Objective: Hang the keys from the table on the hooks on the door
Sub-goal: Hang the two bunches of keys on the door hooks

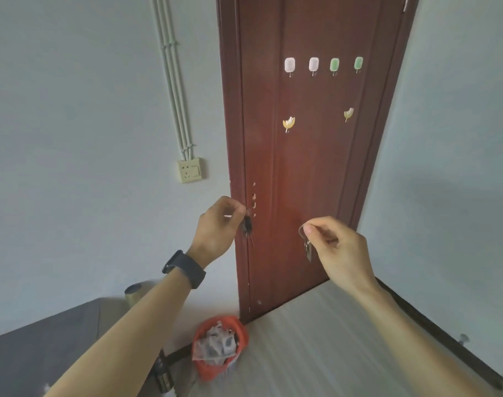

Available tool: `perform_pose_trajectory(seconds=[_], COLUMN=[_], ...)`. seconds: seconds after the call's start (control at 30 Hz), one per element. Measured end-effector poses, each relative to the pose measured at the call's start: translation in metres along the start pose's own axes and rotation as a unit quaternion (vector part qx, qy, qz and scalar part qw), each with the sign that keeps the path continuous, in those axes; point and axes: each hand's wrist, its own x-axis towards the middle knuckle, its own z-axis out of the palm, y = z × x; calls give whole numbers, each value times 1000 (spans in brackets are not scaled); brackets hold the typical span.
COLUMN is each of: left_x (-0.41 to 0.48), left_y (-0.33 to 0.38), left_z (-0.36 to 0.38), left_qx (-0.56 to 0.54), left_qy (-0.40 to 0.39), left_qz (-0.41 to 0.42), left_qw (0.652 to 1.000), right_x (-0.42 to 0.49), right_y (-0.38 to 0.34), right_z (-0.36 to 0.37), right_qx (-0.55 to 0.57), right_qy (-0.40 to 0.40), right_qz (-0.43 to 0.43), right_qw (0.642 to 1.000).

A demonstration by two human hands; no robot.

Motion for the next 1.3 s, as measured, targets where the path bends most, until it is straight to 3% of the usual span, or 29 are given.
perform_pose_trajectory(seconds=[0.3, 0.8, 1.3], left_x=[103, 356, 539], left_y=[38, 55, 79], left_z=[77, 165, 230], left_qx=[9, 42, 129], left_qy=[9, 48, 197], left_qz=[60, 110, 80], left_qw=[998, 992, 969], right_x=[122, 374, 622], right_y=[46, 128, 225], right_z=[-42, -55, -37], right_qx=[3, -24, -15], right_qy=[9, 5, -87], right_qz=[-35, -119, -242], right_qw=[999, 993, 966])
